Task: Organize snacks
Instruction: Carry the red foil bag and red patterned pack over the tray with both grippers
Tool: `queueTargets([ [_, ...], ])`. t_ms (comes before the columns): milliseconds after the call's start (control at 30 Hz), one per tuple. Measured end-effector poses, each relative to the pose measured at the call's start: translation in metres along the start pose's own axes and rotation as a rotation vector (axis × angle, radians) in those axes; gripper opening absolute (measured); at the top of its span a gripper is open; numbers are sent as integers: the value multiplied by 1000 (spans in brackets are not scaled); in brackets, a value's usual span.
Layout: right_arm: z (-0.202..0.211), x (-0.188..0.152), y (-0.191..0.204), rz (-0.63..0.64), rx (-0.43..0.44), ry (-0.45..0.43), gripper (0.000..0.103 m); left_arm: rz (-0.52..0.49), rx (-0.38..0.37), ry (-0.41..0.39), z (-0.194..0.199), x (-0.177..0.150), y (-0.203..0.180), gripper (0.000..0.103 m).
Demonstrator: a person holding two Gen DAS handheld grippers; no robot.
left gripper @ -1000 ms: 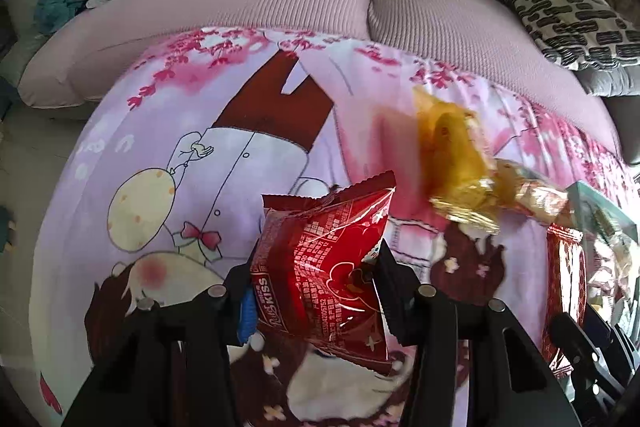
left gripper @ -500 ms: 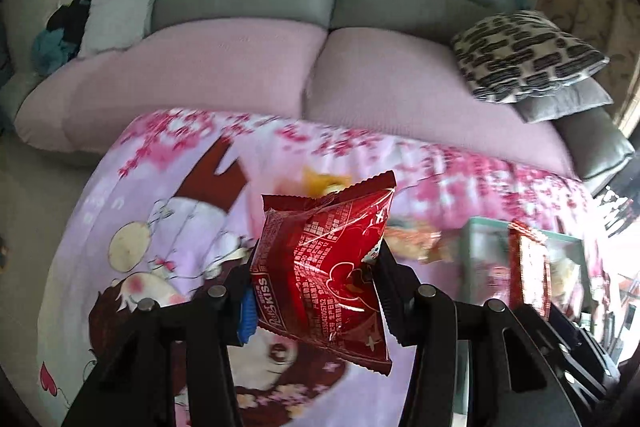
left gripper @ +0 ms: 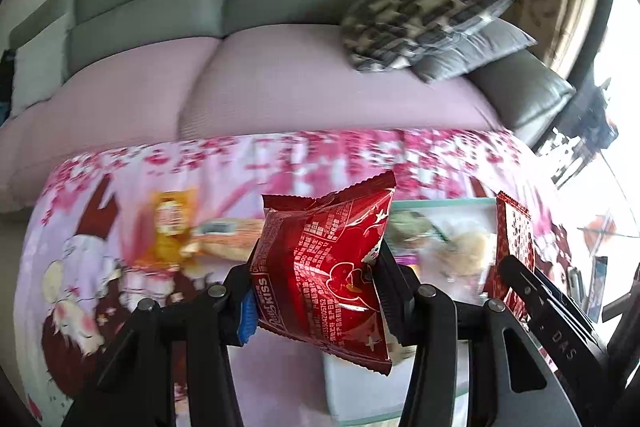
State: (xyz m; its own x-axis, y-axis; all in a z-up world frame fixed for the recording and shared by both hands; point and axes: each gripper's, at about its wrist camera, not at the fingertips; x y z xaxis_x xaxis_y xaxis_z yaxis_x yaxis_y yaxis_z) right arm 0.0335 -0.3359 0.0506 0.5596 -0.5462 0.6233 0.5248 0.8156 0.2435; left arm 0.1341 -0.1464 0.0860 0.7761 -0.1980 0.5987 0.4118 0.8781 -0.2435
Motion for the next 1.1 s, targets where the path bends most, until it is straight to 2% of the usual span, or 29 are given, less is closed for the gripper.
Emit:
queueTargets([
  [200,0,11,-32,-35,-74,-16,49,-53,-50,23,-22,-2,-41,52],
  [433,-2,10,-50,-41,-117,-10,49,-87,-49,52,-42,-8,-65,52],
  [1100,-34,2,-45,-19,-142,65,49,-81,-23,108,-76,-17,-59,52],
])
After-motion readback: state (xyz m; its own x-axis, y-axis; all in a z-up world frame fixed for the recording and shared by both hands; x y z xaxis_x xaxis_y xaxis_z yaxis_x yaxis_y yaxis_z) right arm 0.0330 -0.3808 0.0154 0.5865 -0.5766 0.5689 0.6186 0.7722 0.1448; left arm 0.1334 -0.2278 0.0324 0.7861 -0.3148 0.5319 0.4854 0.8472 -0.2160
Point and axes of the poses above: each gripper's, at about its wrist camera, not at the fingertips, and z roughly against the way its jaws point, y to its left, x to its top, and after that the axes turned 10 degrees about -x, right-handed
